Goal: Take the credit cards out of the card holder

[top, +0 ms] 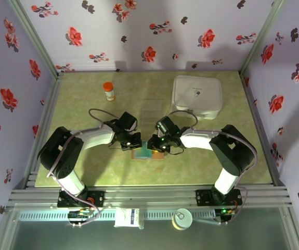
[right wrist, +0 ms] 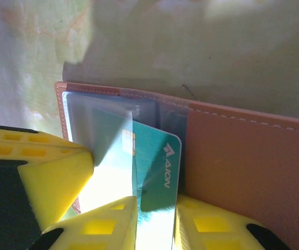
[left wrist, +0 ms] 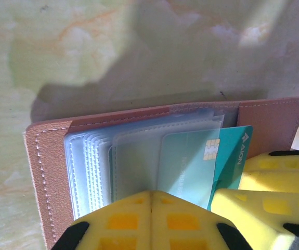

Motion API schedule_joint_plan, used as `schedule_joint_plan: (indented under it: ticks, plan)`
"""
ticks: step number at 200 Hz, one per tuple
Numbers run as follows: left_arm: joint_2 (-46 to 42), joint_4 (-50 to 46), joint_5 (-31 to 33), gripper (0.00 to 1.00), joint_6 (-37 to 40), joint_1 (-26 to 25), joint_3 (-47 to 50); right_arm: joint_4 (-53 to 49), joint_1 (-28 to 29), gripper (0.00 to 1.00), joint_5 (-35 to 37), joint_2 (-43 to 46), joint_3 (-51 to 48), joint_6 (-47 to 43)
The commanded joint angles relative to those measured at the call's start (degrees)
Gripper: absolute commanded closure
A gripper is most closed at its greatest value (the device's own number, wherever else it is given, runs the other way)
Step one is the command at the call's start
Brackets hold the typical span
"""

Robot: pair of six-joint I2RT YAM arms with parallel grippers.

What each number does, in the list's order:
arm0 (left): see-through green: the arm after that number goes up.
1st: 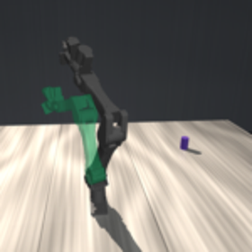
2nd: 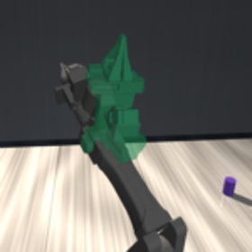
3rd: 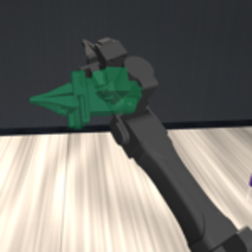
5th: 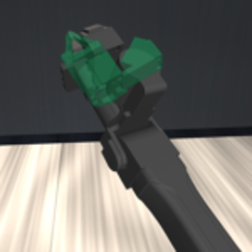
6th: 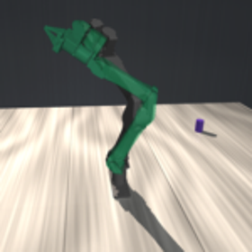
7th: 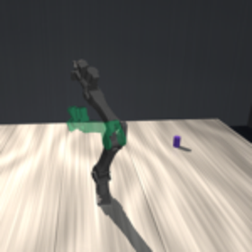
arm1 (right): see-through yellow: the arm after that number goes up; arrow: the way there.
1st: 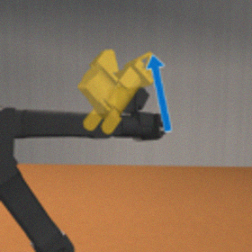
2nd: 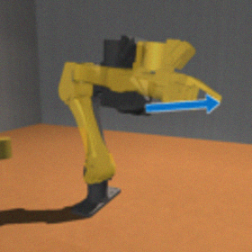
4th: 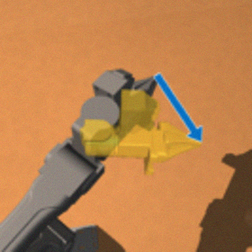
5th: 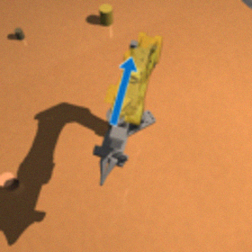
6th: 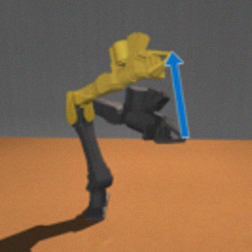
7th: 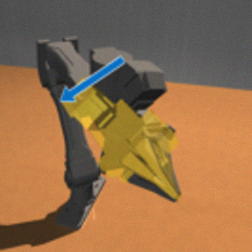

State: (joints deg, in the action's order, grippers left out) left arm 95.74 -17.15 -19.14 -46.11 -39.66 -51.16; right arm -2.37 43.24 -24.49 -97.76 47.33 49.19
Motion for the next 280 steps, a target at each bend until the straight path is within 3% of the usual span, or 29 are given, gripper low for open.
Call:
schedule_joint_plan:
  ticks: [1,58,138,217,280]
  plan:
    - [2.0,-1.8,0.6,1.00,1.1,-0.3,1.1,2.7,-0.6,0.78,-1.5,0.1,-1.2,1.6]
    - [1.0,-2.2,1.1,1.00,1.3,-0.3,1.0,0.7,-1.3,0.91,0.4,2.5,-2.3,1.4]
    - [-0.3,-0.7,0.4,0.98,0.9,-0.3,1.1,-10.3,-3.0,0.95,3.5,8.8,-0.5,-4.7]
    - [-6.1,1.0,0.8,0.87,0.1,0.3,0.6,-29.5,-3.2,1.00,10.3,10.2,14.9,-27.2]
    - [-10.7,3.0,1.6,0.85,-0.3,3.7,5.3,-39.9,-3.8,1.00,16.0,3.0,30.7,-61.8]
